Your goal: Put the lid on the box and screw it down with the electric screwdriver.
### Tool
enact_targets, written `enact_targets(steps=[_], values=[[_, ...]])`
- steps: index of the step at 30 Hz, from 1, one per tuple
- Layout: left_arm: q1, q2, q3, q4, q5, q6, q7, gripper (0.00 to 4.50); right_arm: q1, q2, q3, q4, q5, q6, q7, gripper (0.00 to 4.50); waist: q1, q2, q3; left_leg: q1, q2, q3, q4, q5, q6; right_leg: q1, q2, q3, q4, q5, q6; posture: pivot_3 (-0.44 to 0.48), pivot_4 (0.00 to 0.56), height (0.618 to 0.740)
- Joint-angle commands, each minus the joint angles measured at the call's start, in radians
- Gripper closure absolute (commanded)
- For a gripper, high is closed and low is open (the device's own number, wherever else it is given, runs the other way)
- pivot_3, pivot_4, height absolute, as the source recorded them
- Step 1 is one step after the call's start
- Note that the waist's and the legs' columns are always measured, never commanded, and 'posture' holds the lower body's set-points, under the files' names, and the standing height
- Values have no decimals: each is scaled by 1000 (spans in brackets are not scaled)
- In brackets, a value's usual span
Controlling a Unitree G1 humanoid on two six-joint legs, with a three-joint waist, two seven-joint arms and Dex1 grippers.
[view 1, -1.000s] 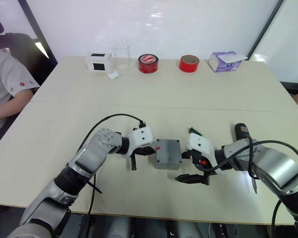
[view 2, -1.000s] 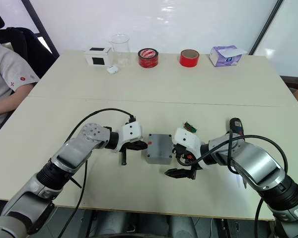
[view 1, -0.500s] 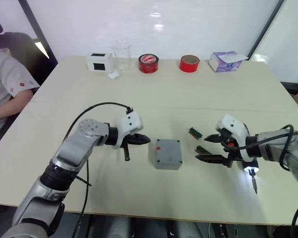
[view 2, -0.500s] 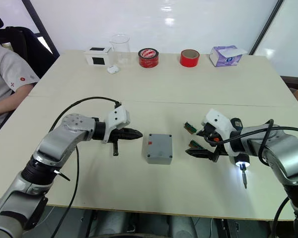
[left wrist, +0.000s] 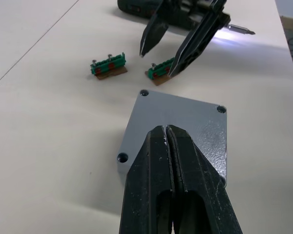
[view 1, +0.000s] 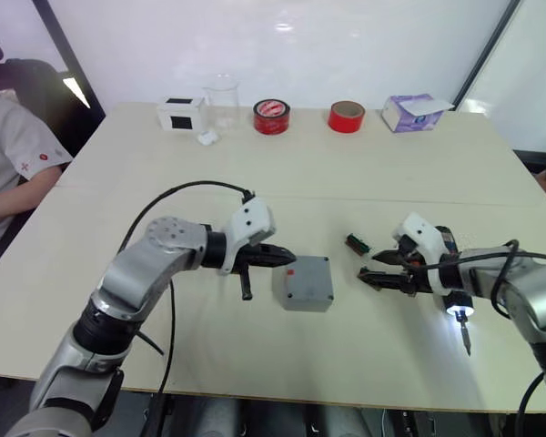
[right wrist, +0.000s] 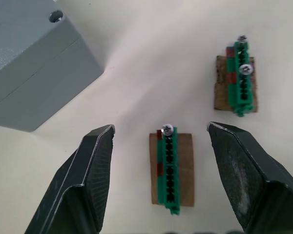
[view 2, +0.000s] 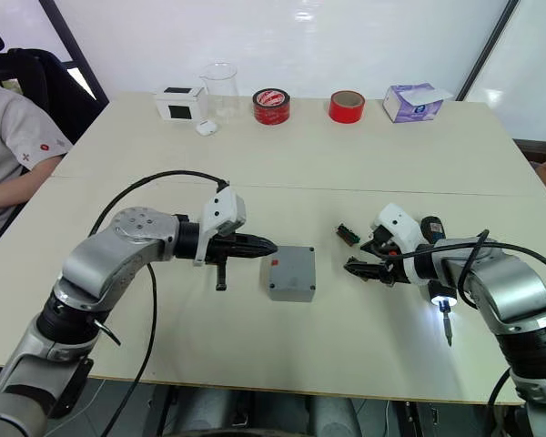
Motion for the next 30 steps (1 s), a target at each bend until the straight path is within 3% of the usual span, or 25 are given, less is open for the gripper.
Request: enact_targets(steps=[1, 2, 5, 11, 30], values=[[8, 6, -6, -36, -15, 0, 18, 4500, -19, 19, -12, 1, -9, -13, -13, 1272, 0, 0, 0, 0, 0, 0, 0, 0, 0, 0, 0, 0, 0, 0, 0, 0, 150, 740], [12, 8, -8, -34, -15, -4, 20, 4500, -19, 21, -12, 1, -11, -13, -13, 1272, 0, 0, 0, 0, 0, 0, 0, 0, 0, 0, 0, 0, 0, 0, 0, 0, 150, 740], [21, 18, -17, -25, -10, -20, 20, 4500, -21, 27, -9, 1, -14, -12, -13, 2030, 0, 0, 0, 0, 0, 0, 0, 0, 0, 0, 0, 0, 0, 0, 0, 0, 150, 740], [19, 25, -29, -10, -8, -38, 25, 4500, -21, 32, -11, 1, -15, -12, -17, 4429, 1, 0, 0, 0, 0, 0, 0, 0, 0, 0, 0, 0, 0, 0, 0, 0, 150, 740], [21, 53, 15, 95, -20, -112, 6, 4500, -65, -1, -107, -71, 37, 35, -5, 4473, 0, 0, 0, 0, 0, 0, 0, 0, 0, 0, 0, 0, 0, 0, 0, 0, 150, 740]])
